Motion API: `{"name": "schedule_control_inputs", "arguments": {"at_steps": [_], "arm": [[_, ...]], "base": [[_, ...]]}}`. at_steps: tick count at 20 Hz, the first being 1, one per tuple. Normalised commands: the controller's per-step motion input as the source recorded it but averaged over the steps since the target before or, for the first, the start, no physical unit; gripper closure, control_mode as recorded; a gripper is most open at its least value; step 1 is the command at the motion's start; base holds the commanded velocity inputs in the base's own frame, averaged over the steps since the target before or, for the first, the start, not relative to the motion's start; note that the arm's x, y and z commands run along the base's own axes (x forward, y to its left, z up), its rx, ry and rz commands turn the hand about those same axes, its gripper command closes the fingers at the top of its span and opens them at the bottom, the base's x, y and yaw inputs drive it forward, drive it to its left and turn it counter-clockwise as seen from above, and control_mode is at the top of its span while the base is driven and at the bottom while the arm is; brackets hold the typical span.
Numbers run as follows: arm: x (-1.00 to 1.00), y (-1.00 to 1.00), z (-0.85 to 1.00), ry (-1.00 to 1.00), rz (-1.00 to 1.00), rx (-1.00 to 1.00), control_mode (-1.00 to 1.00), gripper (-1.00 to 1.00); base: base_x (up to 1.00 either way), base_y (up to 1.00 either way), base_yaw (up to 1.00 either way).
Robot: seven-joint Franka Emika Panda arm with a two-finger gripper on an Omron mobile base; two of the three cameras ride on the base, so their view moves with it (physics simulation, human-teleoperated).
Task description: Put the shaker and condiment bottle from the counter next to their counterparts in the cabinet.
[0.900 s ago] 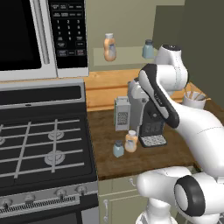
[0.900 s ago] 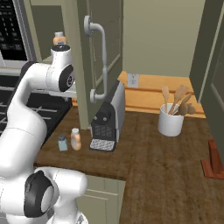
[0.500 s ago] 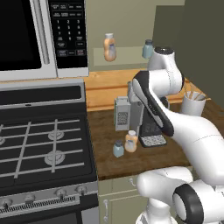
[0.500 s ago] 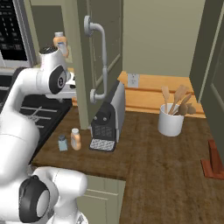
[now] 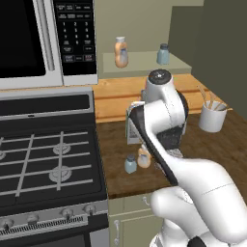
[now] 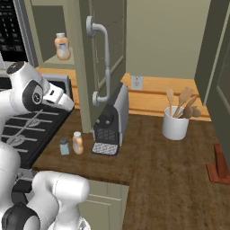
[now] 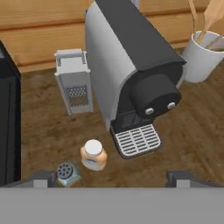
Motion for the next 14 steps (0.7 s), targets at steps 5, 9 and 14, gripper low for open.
{"name": "schedule_control_inputs", "arguments": {"at_steps": [5,9,14], "arm": [[-0.37,0.21,-0.57,-0.32,-0.47,0.0,-1.0,-1.0],[-0.08,0.34,-0.23,-0.25,-0.33,0.04,-1.0,-1.0],[-0.02,0.55,-0.05,-0.25,-0.3,0.0,-1.0,-1.0]], "base": [[0.0,0.0,0.0],[0.0,0.0,0.0],[0.0,0.0,0.0]]}}
